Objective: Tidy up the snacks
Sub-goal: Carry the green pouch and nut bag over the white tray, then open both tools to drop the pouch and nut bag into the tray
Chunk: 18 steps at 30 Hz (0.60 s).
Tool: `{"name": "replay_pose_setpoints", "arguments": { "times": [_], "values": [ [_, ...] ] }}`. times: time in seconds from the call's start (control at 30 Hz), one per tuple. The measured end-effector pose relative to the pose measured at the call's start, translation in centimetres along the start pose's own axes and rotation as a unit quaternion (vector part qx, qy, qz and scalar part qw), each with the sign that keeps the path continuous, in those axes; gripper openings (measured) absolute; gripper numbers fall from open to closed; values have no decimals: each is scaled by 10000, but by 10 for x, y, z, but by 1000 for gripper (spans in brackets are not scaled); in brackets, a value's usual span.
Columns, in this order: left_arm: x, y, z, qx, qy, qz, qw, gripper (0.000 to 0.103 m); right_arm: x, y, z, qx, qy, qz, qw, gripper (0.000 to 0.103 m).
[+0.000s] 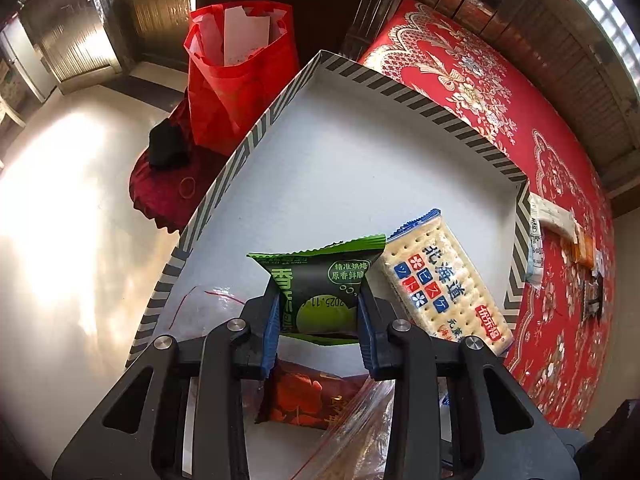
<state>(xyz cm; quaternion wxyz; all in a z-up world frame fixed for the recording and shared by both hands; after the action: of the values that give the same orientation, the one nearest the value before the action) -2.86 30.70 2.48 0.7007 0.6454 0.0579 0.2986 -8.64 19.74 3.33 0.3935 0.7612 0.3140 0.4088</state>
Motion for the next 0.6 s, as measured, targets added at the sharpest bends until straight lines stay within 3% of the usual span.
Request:
{"name": "replay_pose_setpoints", "arguments": {
  "times": [0.17, 0.3, 0.47, 0.6],
  "values": [
    [-2, -2, 1, 73, -78, 13, 9999, 32, -1, -8, 3, -9, -45, -61, 10000, 44],
    [-3, -1, -1, 104, -15, 26, 9999, 33, 2, -6, 3, 38, -71, -33, 10000, 52],
    [-4, 4, -9, 159, 154, 54, 9997, 50, 5, 11, 4, 158, -128, 134, 9997, 55],
    [-4, 15, -10, 239, 137, 153, 9995, 54, 3, 26, 11, 167, -252, 288, 9991, 55]
  ]
}}
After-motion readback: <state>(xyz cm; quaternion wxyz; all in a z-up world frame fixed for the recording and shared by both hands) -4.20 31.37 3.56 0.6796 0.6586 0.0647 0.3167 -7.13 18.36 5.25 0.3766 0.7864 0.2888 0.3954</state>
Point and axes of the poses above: each gripper's, at about its wrist camera, not at the fingertips, and y roughly against the way its jaws point, z to its right, x to its top, the point moved 2 cm from there along -y, roughly the way its jaws point, and after that the axes turned 1 degree about -y, right-handed, at the moved point
